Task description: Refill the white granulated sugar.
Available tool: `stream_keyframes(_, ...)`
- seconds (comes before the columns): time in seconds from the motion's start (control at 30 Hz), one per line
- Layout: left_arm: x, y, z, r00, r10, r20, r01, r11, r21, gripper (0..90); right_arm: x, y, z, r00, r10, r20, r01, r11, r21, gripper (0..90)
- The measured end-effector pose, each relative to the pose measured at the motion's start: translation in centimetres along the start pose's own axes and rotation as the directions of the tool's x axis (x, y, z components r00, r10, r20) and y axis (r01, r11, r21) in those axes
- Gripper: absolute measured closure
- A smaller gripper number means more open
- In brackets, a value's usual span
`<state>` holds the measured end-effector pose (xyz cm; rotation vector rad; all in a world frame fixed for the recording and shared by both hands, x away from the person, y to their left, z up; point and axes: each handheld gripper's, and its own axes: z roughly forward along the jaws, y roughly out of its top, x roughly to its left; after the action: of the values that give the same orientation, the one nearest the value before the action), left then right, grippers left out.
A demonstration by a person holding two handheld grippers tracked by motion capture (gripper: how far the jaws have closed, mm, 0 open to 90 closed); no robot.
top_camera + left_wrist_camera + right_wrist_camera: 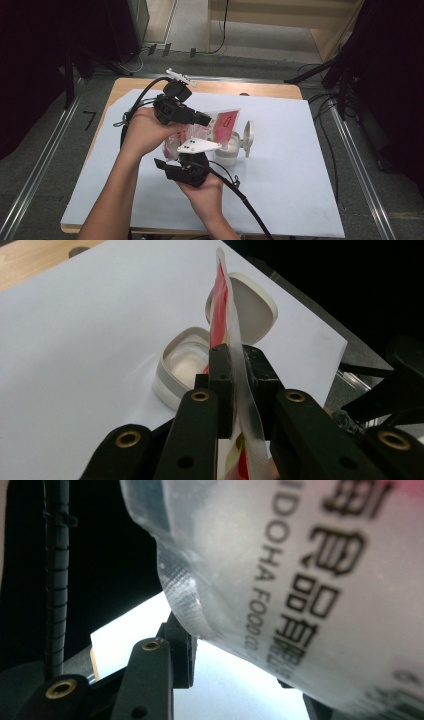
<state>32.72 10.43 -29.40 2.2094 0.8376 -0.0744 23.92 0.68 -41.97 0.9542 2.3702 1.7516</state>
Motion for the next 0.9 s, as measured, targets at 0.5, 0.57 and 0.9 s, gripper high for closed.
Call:
stream_keyframes(0.5,0.5,-0.6,-0.1,0.9998,0.016,0.008,-0.017,0.9979,0.063,83.7,-0.2,-1.2,0.6,0.9988,0.001,-0.05,0.001,1.0,0.028,59.0)
stream_keyframes(0.57,0.6,-0.7,0.0,0.9999,0.01,0.013,-0.011,0.9973,0.073,83.0,-0.2,-1.4,0.7,0.9986,-0.001,-0.053,0.002,1.0,0.028,59.3)
stream_keyframes(0.9,1.1,-0.9,0.3,0.9995,0.0,0.03,-0.002,0.9958,0.091,82.5,-0.5,-2.2,1.3,0.9977,0.002,-0.068,0.002,0.999,0.051,59.3)
